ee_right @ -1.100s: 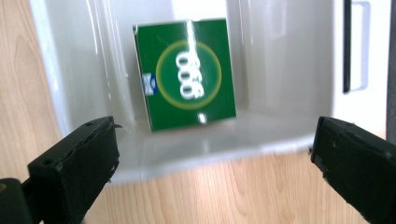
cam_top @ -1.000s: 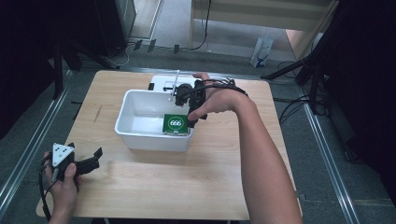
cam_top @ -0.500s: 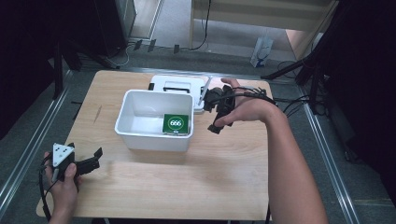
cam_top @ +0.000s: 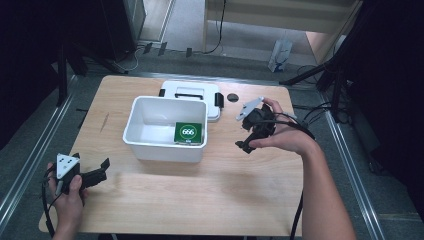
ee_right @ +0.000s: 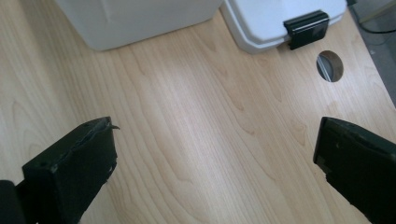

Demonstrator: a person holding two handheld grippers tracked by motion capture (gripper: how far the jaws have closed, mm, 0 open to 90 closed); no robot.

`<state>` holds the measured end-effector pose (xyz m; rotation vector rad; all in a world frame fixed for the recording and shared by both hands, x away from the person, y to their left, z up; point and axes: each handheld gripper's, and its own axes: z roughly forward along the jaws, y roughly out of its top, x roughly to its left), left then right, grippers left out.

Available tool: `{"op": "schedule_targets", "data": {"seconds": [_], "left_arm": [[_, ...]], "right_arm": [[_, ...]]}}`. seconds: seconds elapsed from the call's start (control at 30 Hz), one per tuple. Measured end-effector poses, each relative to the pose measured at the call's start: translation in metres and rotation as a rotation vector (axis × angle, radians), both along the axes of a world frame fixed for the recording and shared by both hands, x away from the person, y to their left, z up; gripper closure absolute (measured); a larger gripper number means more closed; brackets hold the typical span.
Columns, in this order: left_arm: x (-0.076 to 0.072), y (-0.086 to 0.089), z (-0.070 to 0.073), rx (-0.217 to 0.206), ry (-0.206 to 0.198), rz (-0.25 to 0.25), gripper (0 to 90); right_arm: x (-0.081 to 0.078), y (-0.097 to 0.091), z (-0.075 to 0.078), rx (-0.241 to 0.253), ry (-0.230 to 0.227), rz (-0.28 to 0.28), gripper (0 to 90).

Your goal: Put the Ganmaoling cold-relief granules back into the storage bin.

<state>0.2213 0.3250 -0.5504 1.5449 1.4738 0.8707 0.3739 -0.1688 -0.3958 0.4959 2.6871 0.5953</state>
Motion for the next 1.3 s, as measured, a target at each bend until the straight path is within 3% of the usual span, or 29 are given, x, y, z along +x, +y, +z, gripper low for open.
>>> {"op": "schedule_targets", "data": {"seconds": [0.03, 0.17, 0.2, 0.23, 0.27, 0.37, 0.4, 0.5, 0.53, 0.57, 0.6, 0.67, 0.77, 0.97, 1.0, 1.07, 1.17, 1.3], "left_arm": [[0.000, 0.000, 0.000, 0.000, 0.000, 0.000, 0.1], [0.000, 0.000, 0.000, 0.003, 0.000, 0.002, 0.1], [0.000, 0.000, 0.000, 0.003, 0.000, 0.002, 0.0], [0.000, 0.000, 0.000, 0.003, 0.000, 0.002, 0.1], [0.000, -0.001, 0.000, 0.005, -0.001, 0.002, 0.1], [0.000, -0.001, 0.000, 0.006, -0.002, 0.001, 0.1], [0.000, -0.001, 0.000, 0.007, -0.002, 0.001, 0.1], [0.000, -0.001, 0.000, 0.007, -0.004, 0.002, 0.1], [0.000, -0.002, 0.000, 0.008, 0.000, 0.001, 0.0], [0.000, -0.002, 0.000, 0.008, 0.000, 0.001, 0.1], [0.000, -0.002, 0.000, 0.013, 0.000, 0.001, 0.0], [-0.001, -0.002, 0.000, 0.014, -0.001, 0.001, 0.1], [-0.001, -0.002, 0.000, 0.016, -0.002, 0.001, 0.0], [-0.001, -0.002, 0.000, 0.014, -0.005, 0.003, 0.1], [-0.001, -0.002, 0.000, 0.014, -0.003, 0.004, 0.1], [-0.001, -0.003, 0.000, 0.017, -0.003, 0.003, 0.1], [-0.001, -0.002, 0.000, 0.013, -0.001, 0.004, 0.1], [-0.001, -0.002, 0.000, 0.006, -0.003, 0.003, 0.1]], "right_arm": [[0.000, 0.000, 0.000, 0.000, 0.000, 0.000, 0.0], [-0.010, -0.022, -0.022, 0.151, -0.039, -0.084, 0.0], [-0.012, -0.027, -0.027, 0.180, -0.049, -0.101, 0.0], [-0.012, -0.027, -0.027, 0.180, -0.049, -0.101, 0.0], [-0.017, -0.035, -0.038, 0.233, -0.066, -0.139, 0.0], [-0.022, -0.043, -0.049, 0.263, -0.084, -0.173, 0.0], [-0.028, -0.051, -0.060, 0.301, -0.090, -0.202, 0.0], [-0.034, -0.057, -0.068, 0.321, -0.109, -0.229, 0.0], [-0.040, -0.066, -0.077, 0.366, -0.134, -0.261, 0.0], [-0.040, -0.066, -0.077, 0.366, -0.134, -0.261, 0.0], [-0.047, -0.072, -0.085, 0.383, -0.166, -0.307, 0.0], [-0.053, -0.081, -0.093, 0.408, -0.198, -0.349, 0.0], [-0.063, -0.094, -0.105, 0.467, -0.201, -0.420, 0.0], [-0.080, -0.114, -0.126, 0.502, -0.216, -0.491, 0.0], [-0.088, -0.122, -0.132, 0.529, -0.223, -0.530, 0.0], [-0.096, -0.129, -0.139, 0.553, -0.227, -0.558, 0.0], [-0.107, -0.134, -0.144, 0.525, -0.240, -0.582, 0.0], [-0.124, -0.142, -0.147, 0.574, -0.266, -0.603, 0.0]]}}
